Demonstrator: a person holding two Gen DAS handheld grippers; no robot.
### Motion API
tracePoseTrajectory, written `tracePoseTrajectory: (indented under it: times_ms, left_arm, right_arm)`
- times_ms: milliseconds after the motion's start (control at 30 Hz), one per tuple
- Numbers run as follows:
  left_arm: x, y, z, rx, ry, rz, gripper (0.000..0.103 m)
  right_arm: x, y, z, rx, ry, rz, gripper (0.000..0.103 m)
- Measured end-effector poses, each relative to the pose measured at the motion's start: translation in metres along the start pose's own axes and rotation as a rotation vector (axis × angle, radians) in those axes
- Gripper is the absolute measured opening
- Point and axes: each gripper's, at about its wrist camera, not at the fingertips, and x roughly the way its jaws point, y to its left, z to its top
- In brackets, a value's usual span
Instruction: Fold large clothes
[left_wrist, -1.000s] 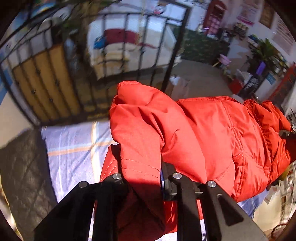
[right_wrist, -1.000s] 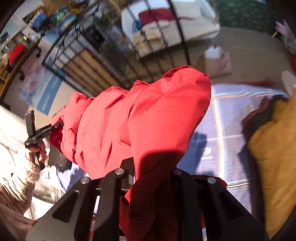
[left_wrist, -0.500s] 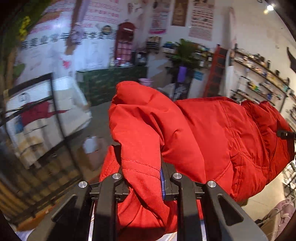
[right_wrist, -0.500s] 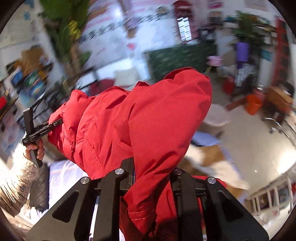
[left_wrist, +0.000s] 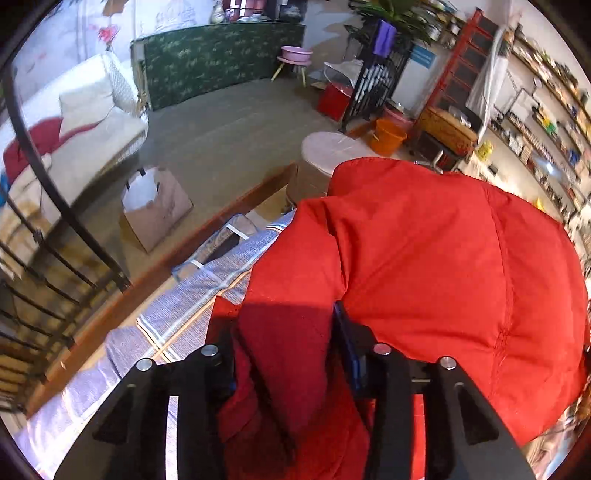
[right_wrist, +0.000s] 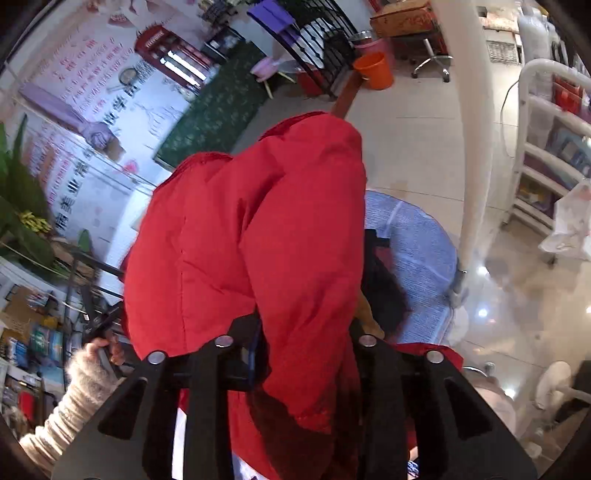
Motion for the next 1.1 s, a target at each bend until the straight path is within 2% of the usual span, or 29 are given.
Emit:
tracePoseTrajectory:
  times_ms: [100,233,300,333,367,467,533,600,633,667,733,800,900,1000,1100]
  left_arm:
    - [0.011,-0.016,0.004,0.107,-0.003,0.083,0.047]
    - [0.014,-0.030,0.016,0.059,0.004,0.124,0.062]
    - [0.006,-0.043,0.022,0.099,-0.016,0.193,0.074]
    - [0.001,-0.051,0.023,0.130,-0.031,0.240,0.084]
    - [-0.006,-0.056,0.022,0.173,-0.057,0.281,0.087]
    - [-0.030,-0.059,0.022,0.237,-0.114,0.372,0.092]
    - [-0.059,-0.055,0.024,0.219,-0.188,0.410,0.098]
    - [-0.092,-0.047,0.025,0.141,-0.237,0.396,0.097]
    - [-0.104,-0.045,0.024,0.105,-0.242,0.376,0.097]
    - [-0.119,-0.042,0.022,0.059,-0.239,0.340,0.097]
    - [-0.145,-0.043,0.017,0.021,-0.227,0.273,0.097]
    - [-0.165,-0.054,0.006,0.009,-0.226,0.247,0.097]
    - [-0.181,-0.085,-0.019,0.011,-0.216,0.251,0.097]
    - [-0.187,-0.121,-0.043,0.023,-0.146,0.167,0.097]
    - [-0.189,-0.150,-0.062,0.052,-0.070,0.108,0.097]
  right_arm:
    - [0.016,0.001,0.000,-0.053,0.017,-0.065,0.040]
    - [0.024,-0.015,0.004,0.033,0.022,-0.047,0.051]
    - [0.024,-0.007,0.003,0.043,0.010,-0.057,0.061]
    - [0.023,-0.004,-0.001,0.046,0.003,-0.074,0.070]
    - [0.020,-0.003,-0.003,0.054,-0.005,-0.096,0.074]
    - [0.004,0.001,-0.007,0.101,-0.025,-0.148,0.077]
    - [-0.014,0.007,-0.008,0.124,-0.058,-0.174,0.077]
    - [-0.044,0.019,-0.004,0.127,-0.133,-0.189,0.078]
    - [-0.057,0.023,-0.004,0.132,-0.152,-0.218,0.086]
    - [-0.068,0.032,-0.002,0.131,-0.169,-0.255,0.088]
    - [-0.081,0.057,-0.001,0.100,-0.186,-0.273,0.089]
    - [-0.084,0.083,-0.004,0.049,-0.153,-0.298,0.096]
    - [-0.064,0.140,-0.017,-0.097,-0.067,-0.331,0.098]
    - [-0.038,0.184,-0.035,-0.206,0.016,-0.354,0.098]
    - [-0.021,0.214,-0.049,-0.267,0.040,-0.400,0.098]
